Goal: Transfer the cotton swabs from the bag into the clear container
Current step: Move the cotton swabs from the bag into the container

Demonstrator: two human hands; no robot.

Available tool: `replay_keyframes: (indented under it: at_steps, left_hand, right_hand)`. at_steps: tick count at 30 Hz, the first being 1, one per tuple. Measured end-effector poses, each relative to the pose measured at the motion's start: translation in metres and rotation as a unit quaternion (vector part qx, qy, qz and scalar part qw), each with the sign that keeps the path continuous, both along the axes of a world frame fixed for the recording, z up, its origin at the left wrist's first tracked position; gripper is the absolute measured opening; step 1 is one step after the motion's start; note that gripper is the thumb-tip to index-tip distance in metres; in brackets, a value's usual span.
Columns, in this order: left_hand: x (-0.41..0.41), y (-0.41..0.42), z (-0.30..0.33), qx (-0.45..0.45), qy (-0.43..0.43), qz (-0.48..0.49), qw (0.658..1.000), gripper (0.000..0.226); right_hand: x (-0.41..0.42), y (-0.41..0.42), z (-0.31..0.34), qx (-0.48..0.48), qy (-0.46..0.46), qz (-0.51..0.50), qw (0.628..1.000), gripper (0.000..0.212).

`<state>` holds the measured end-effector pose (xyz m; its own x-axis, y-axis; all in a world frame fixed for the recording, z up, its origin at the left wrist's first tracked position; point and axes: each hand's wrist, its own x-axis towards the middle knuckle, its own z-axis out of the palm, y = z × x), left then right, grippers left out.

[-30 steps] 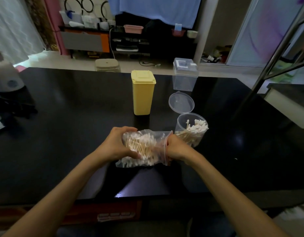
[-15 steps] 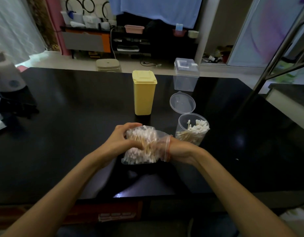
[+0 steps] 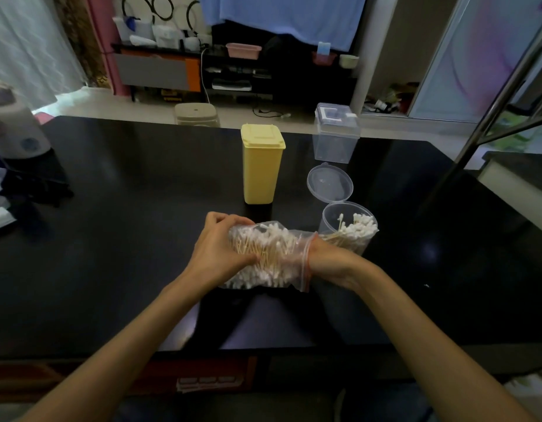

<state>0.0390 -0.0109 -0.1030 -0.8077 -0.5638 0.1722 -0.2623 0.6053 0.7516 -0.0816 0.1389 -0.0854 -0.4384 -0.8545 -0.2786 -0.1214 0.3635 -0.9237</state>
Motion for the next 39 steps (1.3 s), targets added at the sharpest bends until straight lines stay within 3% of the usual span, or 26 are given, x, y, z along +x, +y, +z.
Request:
replay_keyframes:
  at_steps: [3, 7, 11, 14, 19, 23, 29, 39]
  left_hand:
    - [0.001, -0.001, 0.001, 0.001, -0.008, -0.001, 1.000, 0.055]
    - [0.001, 0.002, 0.003, 0.012, -0.008, -0.003, 1.000, 0.053]
    - [-0.001, 0.005, 0.004, 0.066, -0.006, 0.022, 0.998, 0.053]
    - [-0.002, 0.008, 0.001, 0.053, -0.019, 0.046, 0.997, 0.059]
    - [-0.005, 0.007, -0.003, 0.023, -0.032, 0.054, 0.998, 0.056]
    - [-0.007, 0.006, -0.004, 0.044, -0.040, 0.055, 0.997, 0.055]
    - [-0.009, 0.012, -0.001, 0.063, -0.080, 0.043, 0.994, 0.071]
    - [-0.010, 0.012, -0.003, 0.044, -0.092, 0.045, 0.994, 0.061]
  right_hand:
    - [-0.001, -0.001, -0.001, 0.002, -0.007, -0.026, 1.000, 0.035]
    - [-0.001, -0.002, -0.002, 0.009, -0.030, -0.025, 0.999, 0.021]
    - [0.004, -0.002, 0.002, 0.000, 0.057, -0.009, 0.998, 0.026]
    - [0.010, 0.000, 0.006, 0.009, 0.093, 0.023, 0.995, 0.028]
    - [0.002, 0.002, 0.007, 0.114, 0.162, -0.030, 0.980, 0.023]
    - [-0.004, 0.003, 0.007, 0.147, 0.167, -0.029, 0.975, 0.020]
    - [0.012, -0.001, 0.008, 0.170, 0.134, 0.056, 0.975, 0.029]
    - [0.002, -0.001, 0.012, 0.160, 0.116, -0.001, 0.980, 0.031]
